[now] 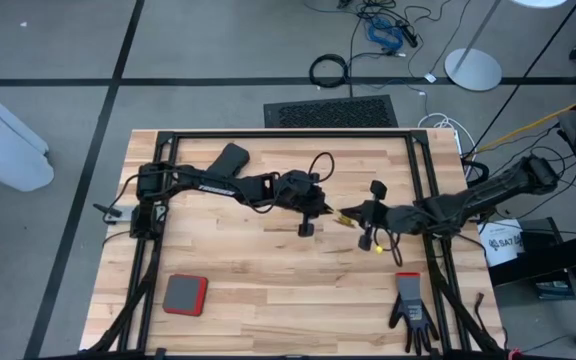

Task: Coil cords
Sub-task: Coil the yellow wire on the spool

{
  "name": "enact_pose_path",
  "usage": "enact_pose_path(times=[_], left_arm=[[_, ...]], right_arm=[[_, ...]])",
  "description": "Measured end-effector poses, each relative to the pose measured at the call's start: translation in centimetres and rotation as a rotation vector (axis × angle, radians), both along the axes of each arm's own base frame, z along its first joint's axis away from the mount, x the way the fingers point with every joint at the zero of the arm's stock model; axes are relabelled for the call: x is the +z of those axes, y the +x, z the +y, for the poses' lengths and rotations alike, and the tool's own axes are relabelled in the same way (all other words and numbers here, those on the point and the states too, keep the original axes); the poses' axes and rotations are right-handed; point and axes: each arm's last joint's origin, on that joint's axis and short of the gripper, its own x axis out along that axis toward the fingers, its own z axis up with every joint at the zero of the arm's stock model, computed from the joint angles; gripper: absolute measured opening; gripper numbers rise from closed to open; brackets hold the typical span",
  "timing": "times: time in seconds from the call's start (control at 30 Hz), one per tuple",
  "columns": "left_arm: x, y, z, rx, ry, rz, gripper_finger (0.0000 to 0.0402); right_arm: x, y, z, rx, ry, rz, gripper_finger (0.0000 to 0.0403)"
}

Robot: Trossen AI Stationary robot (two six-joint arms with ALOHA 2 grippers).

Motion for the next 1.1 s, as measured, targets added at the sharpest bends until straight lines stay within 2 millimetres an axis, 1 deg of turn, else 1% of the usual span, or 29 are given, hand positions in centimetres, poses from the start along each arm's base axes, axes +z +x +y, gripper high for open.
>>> enact_pose_path(times=[0.17,0.3,0.63,0.93,1.1], left_arm=[[0.0,0.0,-0.1,-0.030,0.009,-0.004,0.0023],[-0.7,-0.3,0.0,-0.040,0.033,0.018,0.0027],[-2.0,-0.9,-0.1,-0.066,0.066,0.051,0.0069],[-3.4,-1.7,-0.1,-0.036,0.091,0.109,0.0070],[-3.4,-2.0,0.0,-0.009,0.151,0.137,0.0070]], right_arm=[[0.5,-0.4,0.3,0.017,0.008,-0.030,0.0000],[1.0,-0.7,0.2,0.021,0.018,-0.059,0.0000],[1.5,-1.3,0.0,0.014,0.020,-0.082,0.0000],[1.6,-1.9,-0.3,-0.017,0.016,-0.072,0.0000],[1.7,-2.3,-0.4,-0.024,0.024,-0.069,0.0000]])
